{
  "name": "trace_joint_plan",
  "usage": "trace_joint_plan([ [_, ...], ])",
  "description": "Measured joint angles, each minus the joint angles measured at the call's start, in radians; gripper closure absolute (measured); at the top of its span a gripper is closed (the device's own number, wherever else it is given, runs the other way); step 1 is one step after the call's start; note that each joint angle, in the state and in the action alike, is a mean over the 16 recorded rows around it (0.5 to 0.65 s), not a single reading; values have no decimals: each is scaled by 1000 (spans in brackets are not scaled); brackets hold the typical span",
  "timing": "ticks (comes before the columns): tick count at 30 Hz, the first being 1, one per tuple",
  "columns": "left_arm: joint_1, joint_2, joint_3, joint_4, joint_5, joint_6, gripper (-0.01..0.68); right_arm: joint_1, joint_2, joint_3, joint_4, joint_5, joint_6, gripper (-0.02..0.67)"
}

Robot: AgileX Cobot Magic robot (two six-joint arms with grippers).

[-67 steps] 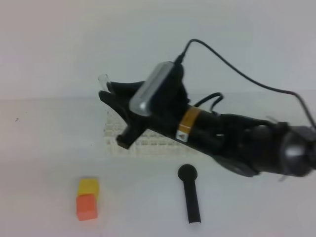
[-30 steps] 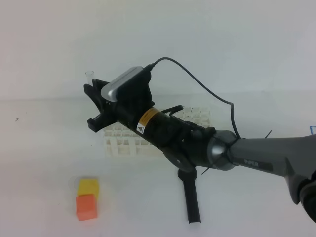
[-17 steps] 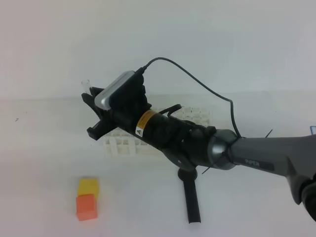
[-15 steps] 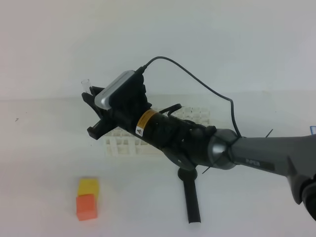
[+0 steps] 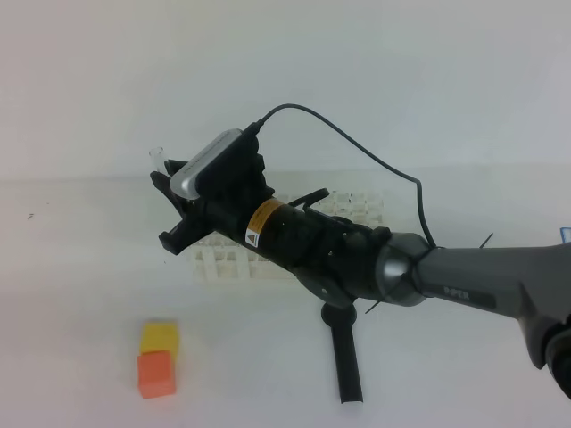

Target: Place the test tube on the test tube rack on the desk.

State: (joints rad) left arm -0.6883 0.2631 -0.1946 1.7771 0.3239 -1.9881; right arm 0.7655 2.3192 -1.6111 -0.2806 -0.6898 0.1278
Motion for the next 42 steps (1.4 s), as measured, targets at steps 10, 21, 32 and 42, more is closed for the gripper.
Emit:
trace_joint_plan([
  [10,0,0,0,0,-3,0,673,0,-2,0,1,-20,-1,409],
  [21,0,-1,0,-3,-4,0,673,0,-27,0,13,0,-19,401],
  [32,0,-1,0,-3,-5,0,673,0,-68,0,8,56,-53,401],
  [42,0,0,0,0,-12,0,673,7,-94,-14,-67,99,-29,314],
])
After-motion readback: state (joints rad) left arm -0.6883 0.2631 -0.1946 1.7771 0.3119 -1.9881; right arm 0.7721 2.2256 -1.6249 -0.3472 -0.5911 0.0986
